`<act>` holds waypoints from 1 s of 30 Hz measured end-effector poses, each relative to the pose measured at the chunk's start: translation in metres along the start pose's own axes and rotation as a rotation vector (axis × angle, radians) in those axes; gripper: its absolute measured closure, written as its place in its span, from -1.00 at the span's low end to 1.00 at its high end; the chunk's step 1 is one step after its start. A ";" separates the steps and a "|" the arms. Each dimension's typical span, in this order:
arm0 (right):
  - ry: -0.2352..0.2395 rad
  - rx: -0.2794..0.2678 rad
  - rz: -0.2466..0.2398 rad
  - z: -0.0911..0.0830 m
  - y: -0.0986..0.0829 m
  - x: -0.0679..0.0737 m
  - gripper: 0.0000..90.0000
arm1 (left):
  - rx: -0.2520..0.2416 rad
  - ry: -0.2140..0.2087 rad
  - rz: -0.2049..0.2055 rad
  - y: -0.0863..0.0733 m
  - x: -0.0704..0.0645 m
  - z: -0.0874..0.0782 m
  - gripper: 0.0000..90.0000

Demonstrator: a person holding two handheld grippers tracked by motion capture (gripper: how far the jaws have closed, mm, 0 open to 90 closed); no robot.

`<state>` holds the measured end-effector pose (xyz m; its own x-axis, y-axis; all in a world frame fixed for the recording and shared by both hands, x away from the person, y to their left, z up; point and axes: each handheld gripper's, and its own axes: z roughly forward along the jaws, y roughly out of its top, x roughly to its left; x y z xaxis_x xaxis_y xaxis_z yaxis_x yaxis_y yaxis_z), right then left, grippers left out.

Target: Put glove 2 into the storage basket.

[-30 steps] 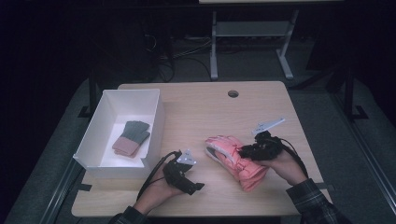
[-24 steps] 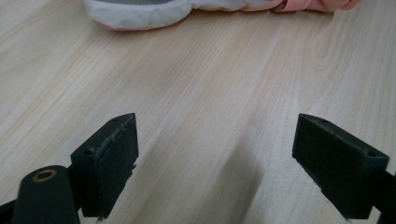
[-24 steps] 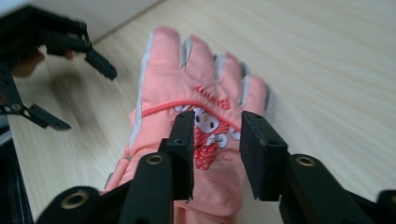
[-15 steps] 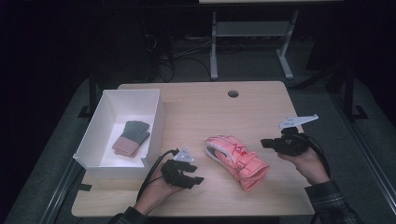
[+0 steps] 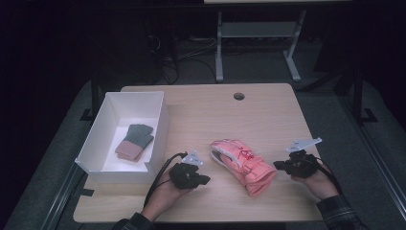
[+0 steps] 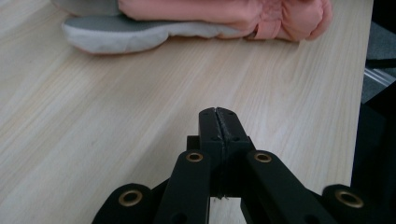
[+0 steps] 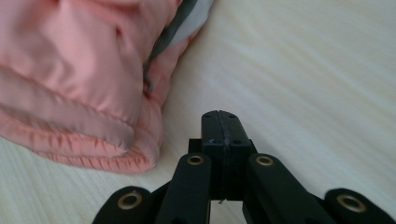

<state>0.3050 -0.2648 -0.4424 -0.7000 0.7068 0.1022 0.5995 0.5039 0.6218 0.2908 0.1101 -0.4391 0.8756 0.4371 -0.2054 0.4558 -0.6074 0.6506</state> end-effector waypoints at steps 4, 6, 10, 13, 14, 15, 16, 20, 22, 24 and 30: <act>0.024 0.043 -0.023 0.013 -0.001 0.004 1.00 | 0.001 0.001 0.004 0.009 0.000 0.008 0.99; 0.036 0.051 -0.041 0.017 -0.002 0.006 1.00 | 0.003 -0.003 0.004 0.013 0.001 0.013 0.99; 0.064 0.063 -0.043 0.021 -0.002 0.011 1.00 | 0.026 -0.010 0.020 0.021 0.002 0.026 0.99; 0.073 0.065 -0.044 0.022 -0.002 0.013 1.00 | 0.022 -0.014 0.020 0.028 0.002 0.034 0.99; 0.074 0.065 -0.043 0.022 -0.002 0.014 1.00 | 0.019 -0.018 0.019 0.032 0.003 0.038 0.99; 0.077 0.064 -0.042 0.022 -0.002 0.015 1.00 | 0.027 -0.019 0.026 0.034 0.004 0.040 0.99; 0.079 0.063 -0.041 0.023 -0.002 0.015 1.00 | 0.026 -0.019 0.024 0.037 0.005 0.044 0.99; 0.098 0.064 -0.042 0.024 -0.002 0.017 1.00 | 0.038 -0.011 0.033 0.045 0.008 0.054 0.99; 0.105 0.061 -0.050 0.024 -0.001 0.018 1.00 | 0.026 -0.012 0.019 0.048 0.009 0.057 0.99; 0.119 0.058 -0.050 0.024 -0.002 0.020 1.00 | 0.029 -0.009 0.022 0.048 0.010 0.057 0.99; 0.169 0.052 -0.059 0.024 -0.001 0.034 1.00 | 0.014 -0.005 0.015 0.046 0.013 0.051 0.99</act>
<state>0.2898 -0.2297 -0.4582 -0.7873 0.5838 0.1983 0.5714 0.5700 0.5904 0.3315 0.0541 -0.4487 0.8830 0.4249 -0.1996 0.4452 -0.6232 0.6429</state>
